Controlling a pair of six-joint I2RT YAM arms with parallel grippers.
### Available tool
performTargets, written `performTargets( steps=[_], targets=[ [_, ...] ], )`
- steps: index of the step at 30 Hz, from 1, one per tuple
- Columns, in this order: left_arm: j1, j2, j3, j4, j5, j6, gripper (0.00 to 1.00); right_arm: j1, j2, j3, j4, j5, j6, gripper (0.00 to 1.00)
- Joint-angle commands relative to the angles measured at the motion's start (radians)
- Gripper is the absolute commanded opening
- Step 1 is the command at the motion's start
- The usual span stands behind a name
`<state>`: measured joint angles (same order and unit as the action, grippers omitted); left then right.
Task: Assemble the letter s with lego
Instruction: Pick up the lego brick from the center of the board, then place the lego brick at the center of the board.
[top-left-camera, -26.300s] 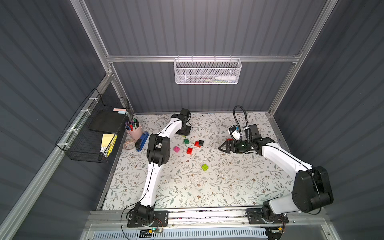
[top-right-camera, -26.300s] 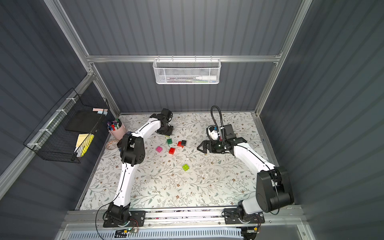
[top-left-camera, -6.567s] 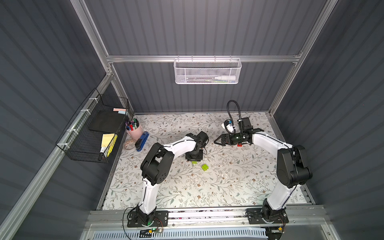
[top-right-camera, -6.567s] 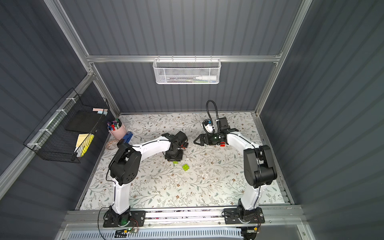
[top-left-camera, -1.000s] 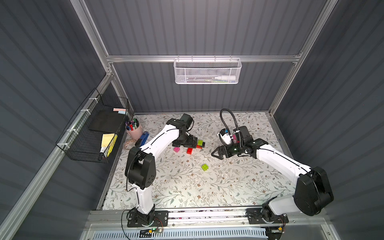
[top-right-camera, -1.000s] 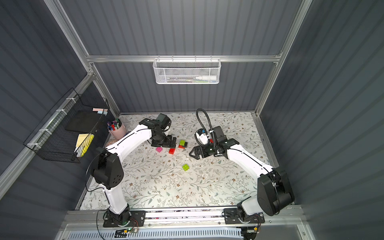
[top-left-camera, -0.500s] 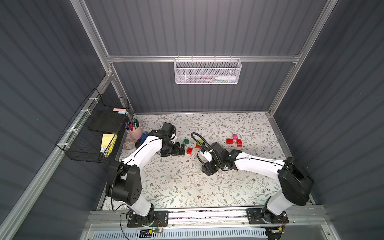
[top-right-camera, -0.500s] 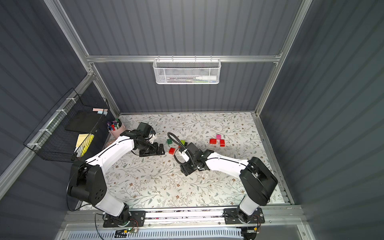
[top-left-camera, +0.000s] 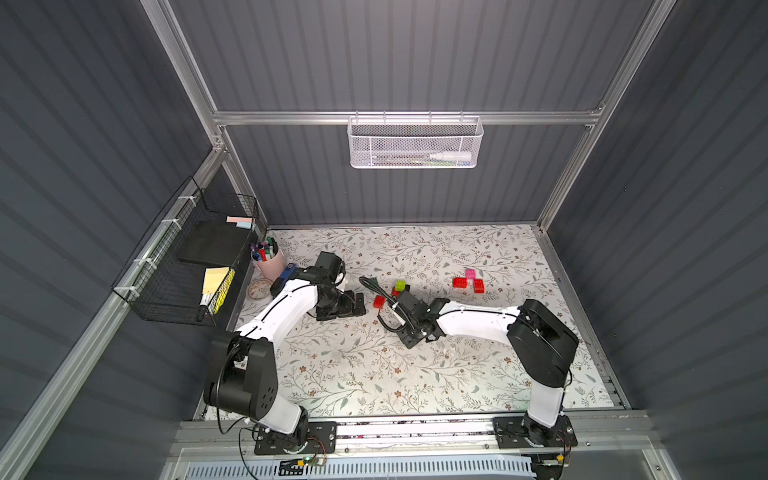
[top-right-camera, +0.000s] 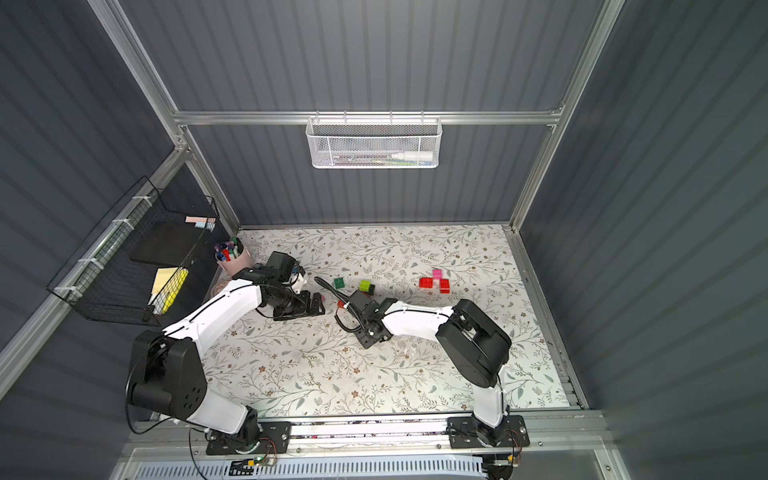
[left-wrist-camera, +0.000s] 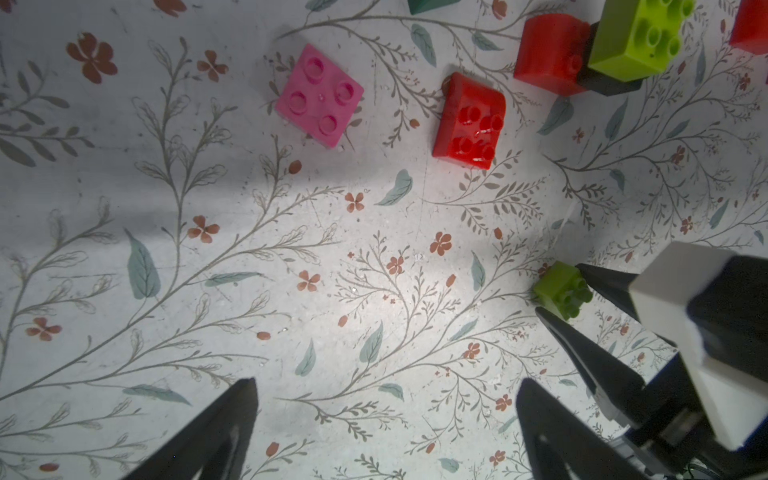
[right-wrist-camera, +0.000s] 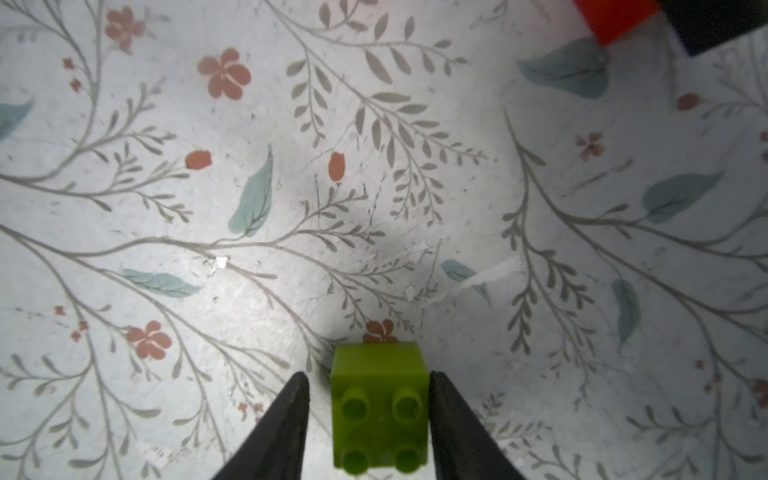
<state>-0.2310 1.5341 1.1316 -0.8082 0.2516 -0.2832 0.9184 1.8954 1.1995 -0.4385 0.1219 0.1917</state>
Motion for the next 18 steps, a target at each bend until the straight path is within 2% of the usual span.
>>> performTargets(
  steps=[1, 4, 7, 15, 18],
  targets=[
    [0.011, -0.033, -0.013, -0.016, 0.012, 0.022, 1.0, 0.008, 0.014, 0.03, -0.066, 0.039, -0.021, 0.39],
    [0.015, -0.042, -0.015, -0.027, 0.017, 0.028, 1.0, 0.007, 0.004, 0.047, -0.068, 0.055, -0.069, 0.26],
    [0.021, -0.062, -0.03, -0.037, 0.009, 0.032, 0.99, -0.006, 0.011, 0.094, -0.068, 0.034, -0.204, 0.22],
    [0.033, -0.112, -0.076, -0.039, 0.022, 0.033, 1.0, -0.107, 0.073, 0.197, -0.11, -0.256, -0.54, 0.24],
    [0.033, -0.108, -0.087, -0.034, 0.043, 0.035, 0.99, -0.124, 0.119, 0.256, -0.164, -0.287, -0.627, 0.24]
  ],
)
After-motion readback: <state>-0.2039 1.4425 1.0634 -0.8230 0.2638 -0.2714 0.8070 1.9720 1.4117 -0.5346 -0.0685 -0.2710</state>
